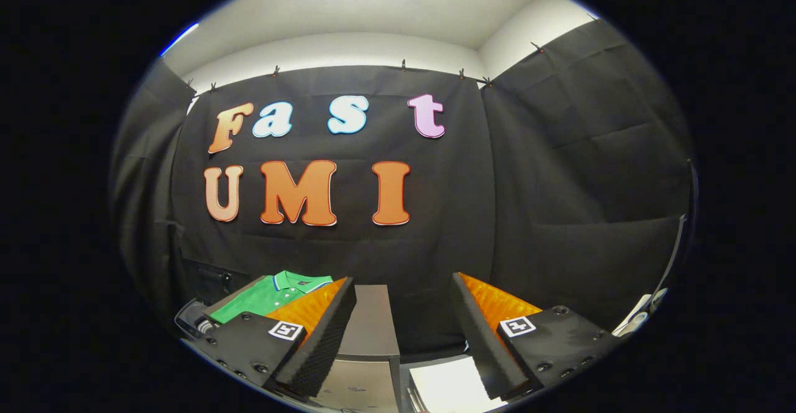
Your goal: Put the clothes into the washing machine and then close the washing machine lid.
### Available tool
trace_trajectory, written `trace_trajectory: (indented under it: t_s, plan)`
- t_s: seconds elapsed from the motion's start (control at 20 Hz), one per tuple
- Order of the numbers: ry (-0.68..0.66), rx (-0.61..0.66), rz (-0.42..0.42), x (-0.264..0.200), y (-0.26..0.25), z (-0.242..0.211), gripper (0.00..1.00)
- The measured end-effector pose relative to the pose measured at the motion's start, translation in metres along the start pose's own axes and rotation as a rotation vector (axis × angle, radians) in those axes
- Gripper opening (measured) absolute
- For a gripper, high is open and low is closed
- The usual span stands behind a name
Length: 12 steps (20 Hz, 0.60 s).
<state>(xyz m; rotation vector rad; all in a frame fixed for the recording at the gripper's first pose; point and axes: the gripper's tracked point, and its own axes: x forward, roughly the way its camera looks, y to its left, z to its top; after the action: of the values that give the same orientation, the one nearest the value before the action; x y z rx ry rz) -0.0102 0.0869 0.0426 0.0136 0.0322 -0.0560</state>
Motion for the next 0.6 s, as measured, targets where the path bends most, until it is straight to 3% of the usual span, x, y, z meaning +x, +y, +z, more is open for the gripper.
trace_trajectory:
  t_s: [0.2,0.6]
  plan:
    - [0.022,0.047,-0.047,-0.013,0.029,-0.003,0.99]
    - [0.008,-0.010,-0.146,-0.029,0.065,0.011,0.98]
